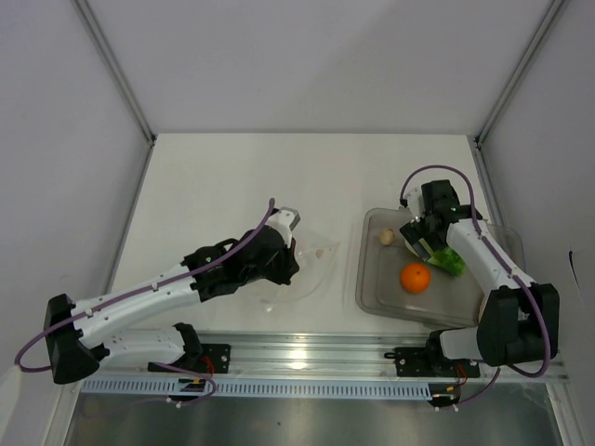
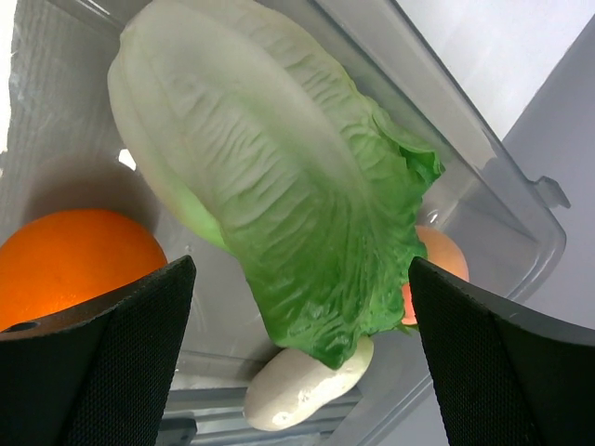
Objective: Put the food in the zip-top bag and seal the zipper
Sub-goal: Pick up the fake vegetable from the bin.
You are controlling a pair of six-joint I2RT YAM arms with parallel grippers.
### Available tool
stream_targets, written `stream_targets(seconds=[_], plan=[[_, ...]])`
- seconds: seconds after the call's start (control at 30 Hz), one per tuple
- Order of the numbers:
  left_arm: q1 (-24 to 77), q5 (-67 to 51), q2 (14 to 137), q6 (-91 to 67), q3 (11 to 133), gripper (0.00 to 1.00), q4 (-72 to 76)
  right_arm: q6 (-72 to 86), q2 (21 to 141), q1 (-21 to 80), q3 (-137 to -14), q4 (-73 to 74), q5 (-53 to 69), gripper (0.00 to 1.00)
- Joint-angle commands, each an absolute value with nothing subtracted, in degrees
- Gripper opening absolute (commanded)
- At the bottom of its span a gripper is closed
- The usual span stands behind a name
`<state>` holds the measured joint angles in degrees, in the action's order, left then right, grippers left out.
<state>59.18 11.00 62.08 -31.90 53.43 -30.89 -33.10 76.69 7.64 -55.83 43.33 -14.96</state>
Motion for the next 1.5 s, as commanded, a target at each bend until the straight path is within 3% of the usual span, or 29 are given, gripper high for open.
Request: stream_targets(seconds=[0.0, 0.6, 0.7, 0.97, 1.03, 1.27, 1.47], plan=[[58.8, 9.67, 61.17, -31.38, 53.61, 0.01, -29.27, -34.01, 77.78, 6.94, -55.2, 39.91, -14.33, 0.98], [58.8, 8.61, 62.75, -31.03, 54.4, 0.01, -28.74, -32.7, 82.61, 5.71, -54.23, 35.07, -11.25, 0.97], [58.8, 8.79, 62.49, -30.85, 53.8, 0.01, -28.92, -32.43, 83.23, 5.63, -53.97, 35.07, -10.73, 0.88], [58.8, 9.05, 62.31, -30.76, 54.32, 0.01, -29.18, -31.99, 82.53, 6.06, -54.31, 36.65, -8.97, 0.33], [58.8, 9.23, 62.31, -30.76, 54.32, 0.01, -29.36, -31.82, 81.48, 6.59, -54.32, 37.61, -9.49, 0.27], [58.8, 9.93, 61.88, -30.85, 54.76, 0.01, -30.23, -28.04, 77.53, 10.72, -54.58, 40.95, -15.02, 0.19], [58.8, 10.72, 62.14, -30.94, 55.55, 0.01, -31.46, -21.37, 74.19, 12.66, -58.0, 46.49, -17.67, 0.06]])
